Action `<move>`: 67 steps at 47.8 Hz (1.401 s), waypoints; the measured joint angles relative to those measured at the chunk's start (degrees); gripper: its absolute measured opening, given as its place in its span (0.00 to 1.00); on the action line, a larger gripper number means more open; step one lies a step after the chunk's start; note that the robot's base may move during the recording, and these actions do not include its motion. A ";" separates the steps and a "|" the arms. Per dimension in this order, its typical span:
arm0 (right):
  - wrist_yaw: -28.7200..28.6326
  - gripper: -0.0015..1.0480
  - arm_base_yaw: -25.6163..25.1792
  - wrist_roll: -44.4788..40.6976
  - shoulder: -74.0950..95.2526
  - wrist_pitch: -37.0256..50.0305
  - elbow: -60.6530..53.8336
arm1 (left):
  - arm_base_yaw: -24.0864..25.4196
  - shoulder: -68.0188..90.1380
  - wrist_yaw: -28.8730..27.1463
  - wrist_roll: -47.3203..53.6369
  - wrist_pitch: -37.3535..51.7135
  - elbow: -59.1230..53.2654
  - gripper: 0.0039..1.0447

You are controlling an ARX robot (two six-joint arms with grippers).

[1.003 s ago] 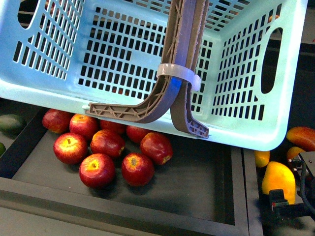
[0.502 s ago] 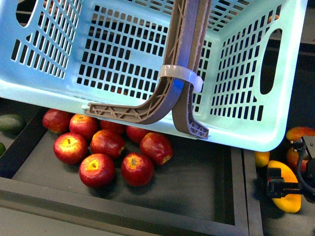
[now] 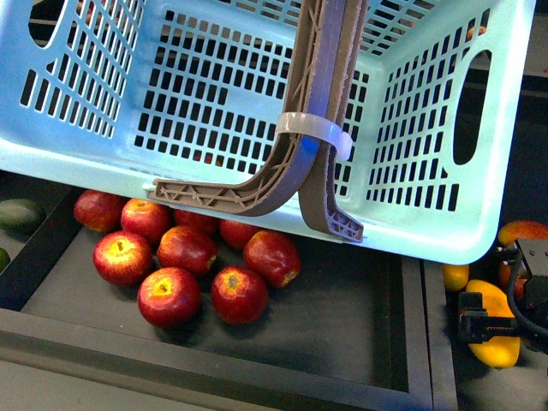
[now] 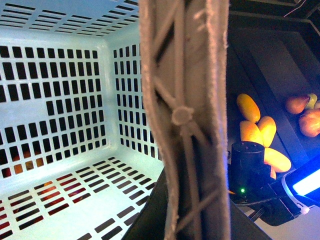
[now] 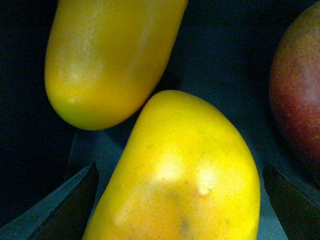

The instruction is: Pick mango and avocado into basket

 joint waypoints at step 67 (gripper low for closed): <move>-8.00 0.63 9.29 27.71 -70.75 -16.17 -9.92 | 0.00 0.00 0.00 0.00 0.00 0.00 0.06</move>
